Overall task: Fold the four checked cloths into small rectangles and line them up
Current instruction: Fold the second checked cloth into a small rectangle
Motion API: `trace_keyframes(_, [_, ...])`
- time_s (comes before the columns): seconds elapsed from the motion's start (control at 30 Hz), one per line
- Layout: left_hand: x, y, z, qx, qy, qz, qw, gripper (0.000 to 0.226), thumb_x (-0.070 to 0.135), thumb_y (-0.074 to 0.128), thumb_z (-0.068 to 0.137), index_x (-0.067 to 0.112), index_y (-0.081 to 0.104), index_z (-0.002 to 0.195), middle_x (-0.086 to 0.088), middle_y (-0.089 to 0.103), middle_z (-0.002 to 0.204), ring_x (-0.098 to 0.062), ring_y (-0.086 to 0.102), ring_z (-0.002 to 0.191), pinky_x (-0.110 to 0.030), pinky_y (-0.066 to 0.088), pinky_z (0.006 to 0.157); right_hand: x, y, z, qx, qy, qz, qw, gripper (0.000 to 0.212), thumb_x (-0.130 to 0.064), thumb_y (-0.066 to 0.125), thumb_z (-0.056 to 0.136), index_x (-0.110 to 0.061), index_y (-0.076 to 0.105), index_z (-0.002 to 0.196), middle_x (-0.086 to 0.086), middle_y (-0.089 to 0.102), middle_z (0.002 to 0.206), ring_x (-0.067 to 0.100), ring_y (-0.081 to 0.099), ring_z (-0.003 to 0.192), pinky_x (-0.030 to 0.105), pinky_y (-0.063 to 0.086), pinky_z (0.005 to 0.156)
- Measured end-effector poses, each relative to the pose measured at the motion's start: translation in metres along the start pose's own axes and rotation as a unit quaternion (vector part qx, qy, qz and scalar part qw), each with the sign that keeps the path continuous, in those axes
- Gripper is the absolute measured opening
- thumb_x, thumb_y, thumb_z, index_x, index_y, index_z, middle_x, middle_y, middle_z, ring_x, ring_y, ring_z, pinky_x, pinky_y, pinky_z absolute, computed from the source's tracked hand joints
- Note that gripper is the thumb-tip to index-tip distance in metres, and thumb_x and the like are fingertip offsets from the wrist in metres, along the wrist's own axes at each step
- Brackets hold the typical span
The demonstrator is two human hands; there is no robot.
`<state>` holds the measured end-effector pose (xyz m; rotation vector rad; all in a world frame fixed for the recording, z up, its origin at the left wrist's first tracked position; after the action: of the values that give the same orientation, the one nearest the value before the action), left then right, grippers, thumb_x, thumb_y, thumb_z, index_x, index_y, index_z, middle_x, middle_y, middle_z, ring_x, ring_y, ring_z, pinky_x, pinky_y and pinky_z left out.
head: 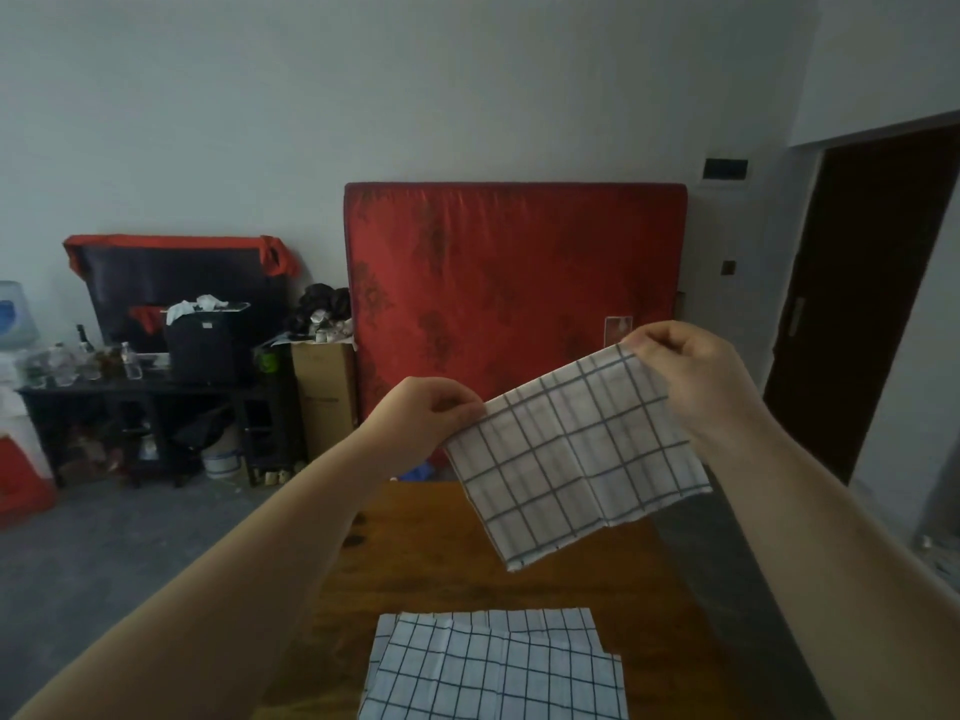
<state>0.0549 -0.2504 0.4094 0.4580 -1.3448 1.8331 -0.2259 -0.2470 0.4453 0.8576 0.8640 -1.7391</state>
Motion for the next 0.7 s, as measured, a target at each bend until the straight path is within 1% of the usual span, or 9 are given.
trace_keyframes(0.07, [-0.005,-0.005,-0.002,0.010,-0.003,-0.003,1.000,0.013,0.023,0.069,0.096,0.030,0.076,0.087,0.016,0.074,0.079,0.008,0.066,0.073,-0.006,0.048,0.062,0.005,-0.003,0.000,0.006,0.025,0.022,0.999,0.014,-0.030,0.066,0.097,-0.025,0.079,0.092,-0.004,0.077,0.095,0.019,0.071,0.100,0.049,0.055,0.098])
trace_keyframes(0.13, [-0.010,-0.009,-0.004,0.018,-0.012,-0.010,1.000,0.013,0.022,0.069,0.096,0.027,0.076,0.087,0.013,0.074,0.080,0.007,0.067,0.073,-0.005,0.047,0.061,0.008,-0.004,0.000,0.004,0.035,0.027,0.999,0.015,-0.031,0.065,0.097,-0.025,0.078,0.092,-0.002,0.077,0.095,0.022,0.071,0.101,0.054,0.054,0.099])
trace_keyframes(0.27, [-0.017,-0.015,-0.006,0.029,-0.020,0.008,0.999,0.013,0.020,0.067,0.097,0.025,0.075,0.089,0.010,0.074,0.080,0.007,0.066,0.069,-0.005,0.046,0.061,0.008,0.000,-0.005,0.008,0.038,0.029,0.999,0.016,-0.031,0.063,0.099,-0.025,0.076,0.092,-0.003,0.074,0.090,0.020,0.070,0.093,0.044,0.058,0.087])
trace_keyframes(0.33, [-0.021,-0.015,-0.007,0.028,-0.023,0.012,0.999,0.013,0.019,0.067,0.097,0.023,0.075,0.088,0.008,0.074,0.080,0.005,0.066,0.069,-0.008,0.047,0.063,0.006,0.002,-0.006,0.013,0.030,0.026,0.999,0.017,-0.030,0.061,0.101,-0.022,0.075,0.095,-0.003,0.072,0.091,0.016,0.068,0.090,0.033,0.053,0.074])
trace_keyframes(0.4, [-0.026,-0.016,-0.006,0.026,-0.026,0.041,0.998,0.013,0.021,0.067,0.097,0.027,0.075,0.088,0.010,0.074,0.082,0.001,0.067,0.074,-0.014,0.048,0.069,0.005,0.006,-0.007,0.007,0.022,0.017,1.000,0.018,-0.029,0.060,0.102,-0.020,0.074,0.099,-0.004,0.071,0.094,0.011,0.065,0.089,0.026,0.046,0.069])
trace_keyframes(0.47, [-0.026,-0.015,-0.003,0.018,-0.020,0.062,0.998,0.011,0.023,0.067,0.098,0.031,0.073,0.093,0.014,0.073,0.090,-0.001,0.066,0.085,-0.020,0.048,0.078,0.005,0.011,-0.008,-0.002,0.013,0.018,1.000,0.017,-0.028,0.060,0.102,-0.020,0.075,0.100,-0.004,0.072,0.095,0.009,0.066,0.089,0.024,0.046,0.070])
trace_keyframes(0.57, [-0.012,-0.011,0.004,0.003,0.004,0.081,0.997,0.018,0.029,0.064,0.099,0.033,0.069,0.115,0.019,0.068,0.107,-0.002,0.062,0.101,-0.024,0.047,0.091,0.006,0.019,-0.008,-0.012,-0.001,0.002,1.000,0.013,-0.030,0.064,0.100,-0.026,0.075,0.095,-0.010,0.074,0.091,0.003,0.067,0.089,0.023,0.046,0.074])
trace_keyframes(0.63, [0.006,-0.004,0.008,-0.007,0.023,0.070,0.997,0.022,0.033,0.064,0.099,0.033,0.069,0.121,0.022,0.066,0.110,0.004,0.061,0.102,-0.018,0.045,0.090,0.006,0.025,-0.008,-0.023,-0.010,-0.008,1.000,0.012,-0.031,0.066,0.098,-0.029,0.075,0.091,-0.014,0.075,0.087,-0.002,0.067,0.085,0.023,0.047,0.076])
trace_keyframes(0.7, [0.024,0.005,0.011,-0.030,0.039,0.056,0.997,0.023,0.037,0.064,0.098,0.034,0.070,0.121,0.023,0.067,0.110,0.011,0.060,0.100,-0.010,0.042,0.084,0.006,0.032,-0.010,-0.034,-0.020,-0.011,0.999,0.011,-0.030,0.068,0.098,-0.030,0.075,0.089,-0.017,0.074,0.084,-0.004,0.067,0.081,0.022,0.047,0.076])
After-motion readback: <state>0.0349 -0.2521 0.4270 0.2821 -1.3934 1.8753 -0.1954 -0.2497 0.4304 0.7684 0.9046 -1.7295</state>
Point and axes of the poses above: each hand's wrist, its own z-axis towards the middle knuckle, its own y-axis out of the palm, x = y × z, the point moved 5 cm from there along z, towards the middle knuckle
